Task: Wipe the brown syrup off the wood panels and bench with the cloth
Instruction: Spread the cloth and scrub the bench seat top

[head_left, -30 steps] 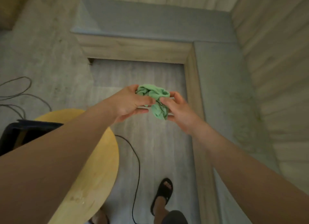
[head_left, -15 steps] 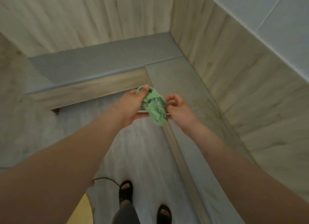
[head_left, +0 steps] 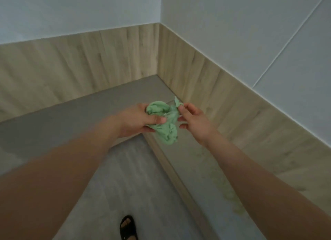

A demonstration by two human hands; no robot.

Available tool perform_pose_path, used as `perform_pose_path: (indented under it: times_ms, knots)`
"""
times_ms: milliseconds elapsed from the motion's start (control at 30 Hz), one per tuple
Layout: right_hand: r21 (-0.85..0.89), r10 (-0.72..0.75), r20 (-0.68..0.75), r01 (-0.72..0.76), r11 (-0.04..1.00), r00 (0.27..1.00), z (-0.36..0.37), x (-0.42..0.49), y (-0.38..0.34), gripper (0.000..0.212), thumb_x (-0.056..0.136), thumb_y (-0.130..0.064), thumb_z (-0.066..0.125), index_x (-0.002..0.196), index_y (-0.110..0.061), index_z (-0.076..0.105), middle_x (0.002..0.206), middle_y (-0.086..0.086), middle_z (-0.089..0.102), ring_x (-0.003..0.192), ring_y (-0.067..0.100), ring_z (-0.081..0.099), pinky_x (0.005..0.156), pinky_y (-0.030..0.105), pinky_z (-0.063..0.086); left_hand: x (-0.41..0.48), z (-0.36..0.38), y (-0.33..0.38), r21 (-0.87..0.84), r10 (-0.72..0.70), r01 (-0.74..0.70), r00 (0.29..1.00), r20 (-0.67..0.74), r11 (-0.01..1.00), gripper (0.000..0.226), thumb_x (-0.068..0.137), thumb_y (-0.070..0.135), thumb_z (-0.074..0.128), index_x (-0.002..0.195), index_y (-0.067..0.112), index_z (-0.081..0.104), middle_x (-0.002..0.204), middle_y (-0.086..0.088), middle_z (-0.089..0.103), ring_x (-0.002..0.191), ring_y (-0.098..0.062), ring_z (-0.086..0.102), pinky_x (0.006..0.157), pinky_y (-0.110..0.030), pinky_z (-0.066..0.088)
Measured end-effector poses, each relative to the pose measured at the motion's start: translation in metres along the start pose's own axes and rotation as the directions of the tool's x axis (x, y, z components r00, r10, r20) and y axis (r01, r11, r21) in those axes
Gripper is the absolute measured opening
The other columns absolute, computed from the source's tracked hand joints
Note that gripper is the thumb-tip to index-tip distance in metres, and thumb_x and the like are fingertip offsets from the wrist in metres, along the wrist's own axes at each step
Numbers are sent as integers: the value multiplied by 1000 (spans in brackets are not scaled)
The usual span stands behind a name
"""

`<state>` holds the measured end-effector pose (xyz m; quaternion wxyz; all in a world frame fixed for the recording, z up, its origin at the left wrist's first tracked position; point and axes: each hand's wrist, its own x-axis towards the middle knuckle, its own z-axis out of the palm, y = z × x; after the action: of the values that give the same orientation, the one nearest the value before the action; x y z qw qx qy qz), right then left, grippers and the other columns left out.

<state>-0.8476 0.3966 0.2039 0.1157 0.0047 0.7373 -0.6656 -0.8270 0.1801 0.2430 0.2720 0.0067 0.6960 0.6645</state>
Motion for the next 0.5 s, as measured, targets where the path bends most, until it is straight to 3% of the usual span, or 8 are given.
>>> perform_pose_path:
  times_ms: [100, 200, 267, 333, 400, 433, 500]
  knots:
    - [315, 101, -114, -60, 947, 988, 11, 38, -24, 17, 109, -25, 50, 102, -17, 63, 88, -4, 68, 79, 16, 60, 65, 28, 48, 30, -63, 16, -8, -26, 25, 998, -64, 1000, 38, 93, 9, 71, 130, 12, 64, 122, -8, 75, 116, -26, 70, 97, -42, 57]
    - [633, 262, -105, -139, 761, 959, 12, 65, -44, 24, 105, -25, 46, 101, -12, 65, 98, 6, 68, 93, 29, 66, 77, 37, 52, 60, -100, 41, -168, -59, 27, 980, -191, 985, 19, 102, 15, 61, 119, 20, 69, 121, -5, 75, 111, -24, 70, 89, -44, 60]
    - [691, 310, -96, -161, 705, 946, 4, 84, -54, 35, 102, -35, 41, 91, -10, 63, 98, 12, 67, 97, 34, 66, 84, 41, 53, 84, -110, 67, -269, -106, 55, 978, -180, 962, 21, 100, 19, 57, 117, 20, 69, 124, -8, 71, 109, -27, 69, 90, -48, 58]
    - [619, 328, -109, -194, 761, 938, -6, 105, -63, 50, 104, -42, 38, 74, -8, 60, 92, 15, 68, 86, 32, 66, 79, 39, 50, 109, -110, 95, -348, -111, 55, 984, -142, 936, 22, 98, 20, 50, 107, 15, 70, 104, -8, 74, 89, -24, 73, 77, -40, 59]
    - [419, 311, -155, -223, 880, 938, -17, 129, -71, 45, 104, -37, 43, 72, -11, 59, 87, 10, 69, 78, 26, 67, 74, 35, 48, 139, -102, 123, -337, -81, 27, 986, -147, 941, 24, 97, 21, 47, 89, 13, 68, 80, -6, 72, 70, -21, 70, 67, -30, 55]
    - [306, 272, -165, -213, 928, 948, -20, 138, -73, 33, 104, -32, 48, 80, -13, 61, 89, 7, 69, 80, 23, 67, 76, 35, 49, 151, -97, 132, -279, -46, -7, 982, -183, 960, 25, 96, 22, 48, 84, 11, 67, 75, -7, 69, 66, -21, 68, 65, -29, 54]
    - [95, 147, -147, -134, 986, 978, -30, 163, -76, 11, 103, -25, 57, 97, -17, 62, 97, 2, 68, 89, 17, 67, 83, 36, 49, 183, -87, 144, 16, 89, -87, 963, -256, 996, 26, 92, 30, 56, 83, 10, 71, 75, -9, 70, 67, -22, 67, 65, -31, 53]
